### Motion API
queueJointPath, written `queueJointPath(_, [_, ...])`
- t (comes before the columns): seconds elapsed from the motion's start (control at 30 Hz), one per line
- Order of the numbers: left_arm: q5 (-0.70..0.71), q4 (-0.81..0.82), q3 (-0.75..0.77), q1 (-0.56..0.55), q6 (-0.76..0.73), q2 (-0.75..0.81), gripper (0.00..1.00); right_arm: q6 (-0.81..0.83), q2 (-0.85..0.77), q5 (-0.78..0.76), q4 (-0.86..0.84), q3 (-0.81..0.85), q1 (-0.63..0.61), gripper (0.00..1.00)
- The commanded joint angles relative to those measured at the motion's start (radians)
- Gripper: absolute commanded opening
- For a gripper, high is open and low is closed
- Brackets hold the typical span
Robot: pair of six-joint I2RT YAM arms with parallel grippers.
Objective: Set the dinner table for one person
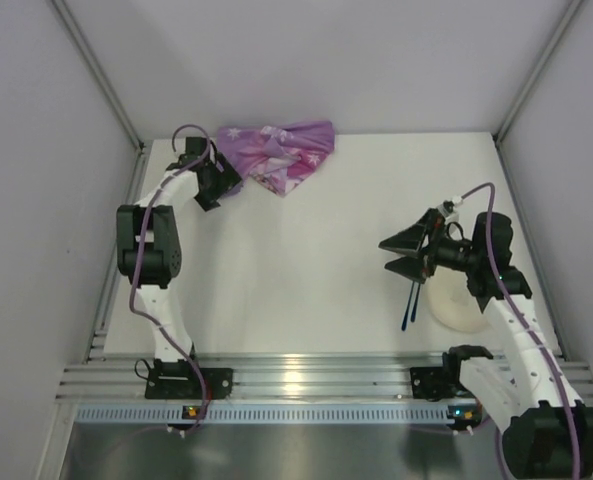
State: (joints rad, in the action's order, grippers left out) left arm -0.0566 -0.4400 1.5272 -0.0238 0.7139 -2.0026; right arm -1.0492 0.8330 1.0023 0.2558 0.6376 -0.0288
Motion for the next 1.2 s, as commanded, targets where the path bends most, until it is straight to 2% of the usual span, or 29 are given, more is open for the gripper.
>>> queueJointPath(0.0, [0.047, 0.011, 0.138, -0.054, 0.053, -0.083, 0.93, 0.035, -0.001, 0.038, 0.045, 0.017, 0.067, 1.00])
queueJointPath(0.17, [0.181, -0.072, 0.267, -0.061, 0.094, -0.215, 0.93, 0.063, -0.021, 0.042, 0.094, 0.016, 0.112, 1.00])
queueJointPath(0.3, [0.271, -0.216, 0.431, -0.062, 0.087, -0.317, 0.96, 0.083, -0.051, 0.045, 0.149, 0.011, 0.154, 1.00])
queueJointPath(0.5, [0.328, -0.252, 0.484, -0.061, 0.081, -0.403, 0.97, 0.094, -0.074, 0.021, 0.177, -0.007, 0.190, 1.00])
queueJointPath(0.53, [0.289, -0.224, 0.484, -0.061, 0.070, -0.421, 0.65, 0.095, -0.075, 0.009, 0.177, -0.004, 0.190, 1.00])
queueJointPath(0.63, [0.250, -0.227, 0.528, -0.056, 0.056, -0.465, 0.23, 0.100, -0.071, -0.040, 0.172, 0.010, 0.190, 1.00])
queueJointPath(0.67, [0.224, -0.229, 0.539, -0.056, 0.052, -0.473, 0.03, 0.098, -0.066, -0.054, 0.165, 0.016, 0.190, 1.00])
queueJointPath(0.7, [0.209, -0.229, 0.554, -0.056, 0.041, -0.481, 0.00, 0.094, -0.051, -0.073, 0.148, 0.028, 0.190, 1.00])
queueJointPath(0.83, [0.164, -0.253, 0.538, -0.080, -0.014, -0.447, 0.00, 0.145, 0.037, -0.152, 0.105, 0.126, 0.173, 1.00])
queueJointPath(0.97, [0.158, -0.218, 0.331, -0.123, -0.063, -0.293, 0.00, 0.294, 0.233, -0.295, 0.207, 0.339, 0.081, 1.00])
queueJointPath(1.0, [0.161, -0.188, 0.212, -0.134, -0.073, -0.210, 0.00, 0.325, 0.333, -0.373, 0.276, 0.393, -0.001, 1.00])
queueJointPath(1.07, [0.155, -0.157, 0.098, -0.136, -0.085, -0.127, 0.00, 0.411, 0.438, -0.451, 0.335, 0.569, -0.087, 1.00])
queueJointPath(1.1, [0.162, -0.149, 0.009, -0.136, -0.099, -0.054, 0.00, 0.431, 0.540, -0.529, 0.386, 0.682, -0.171, 1.00])
queueJointPath(1.17, [0.166, -0.155, -0.062, -0.136, -0.122, 0.010, 0.00, 0.469, 0.641, -0.579, 0.416, 0.784, -0.236, 1.00])
